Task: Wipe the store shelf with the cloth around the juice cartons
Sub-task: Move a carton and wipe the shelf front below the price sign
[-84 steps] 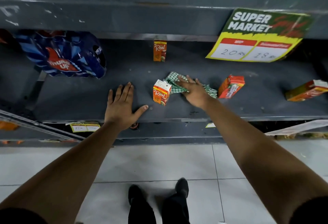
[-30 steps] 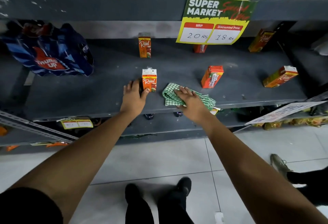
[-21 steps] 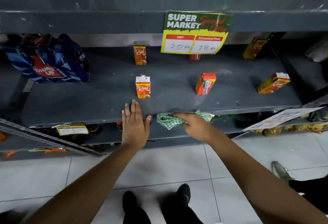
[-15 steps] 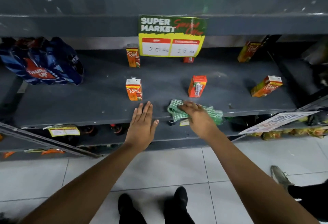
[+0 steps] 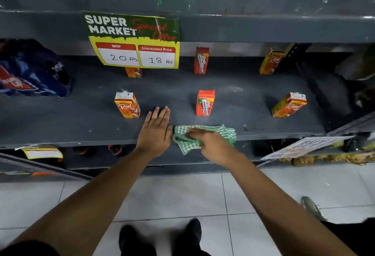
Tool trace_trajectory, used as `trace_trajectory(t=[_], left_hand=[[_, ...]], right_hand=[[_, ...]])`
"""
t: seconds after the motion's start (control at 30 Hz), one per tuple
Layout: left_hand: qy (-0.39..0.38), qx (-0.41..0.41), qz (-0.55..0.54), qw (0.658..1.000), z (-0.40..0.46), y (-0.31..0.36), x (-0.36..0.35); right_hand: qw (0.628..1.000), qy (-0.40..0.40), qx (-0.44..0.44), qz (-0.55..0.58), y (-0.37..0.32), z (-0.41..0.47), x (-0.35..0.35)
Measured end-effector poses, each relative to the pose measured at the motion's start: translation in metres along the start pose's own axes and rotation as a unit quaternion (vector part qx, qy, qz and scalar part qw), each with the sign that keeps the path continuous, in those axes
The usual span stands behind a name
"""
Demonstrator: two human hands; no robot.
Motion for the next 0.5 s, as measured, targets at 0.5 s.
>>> trace_trajectory(t=[0.5], left_hand=[[0.021,0.064,0.020,0.998,0.031,0.011,-0.004]], right_hand=[[0.983,0.163,-0.060,0.051,0.059,0.053,0.176]])
Point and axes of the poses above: each hand's wrist, its own z-axis towards the middle knuckle, its own x-axis out of the back of the hand, y = z × x, the point moved 9 cm from there along z, towards the middle knuckle, and after that the axes turned 7 degrees about z, right-handed, at the moved point
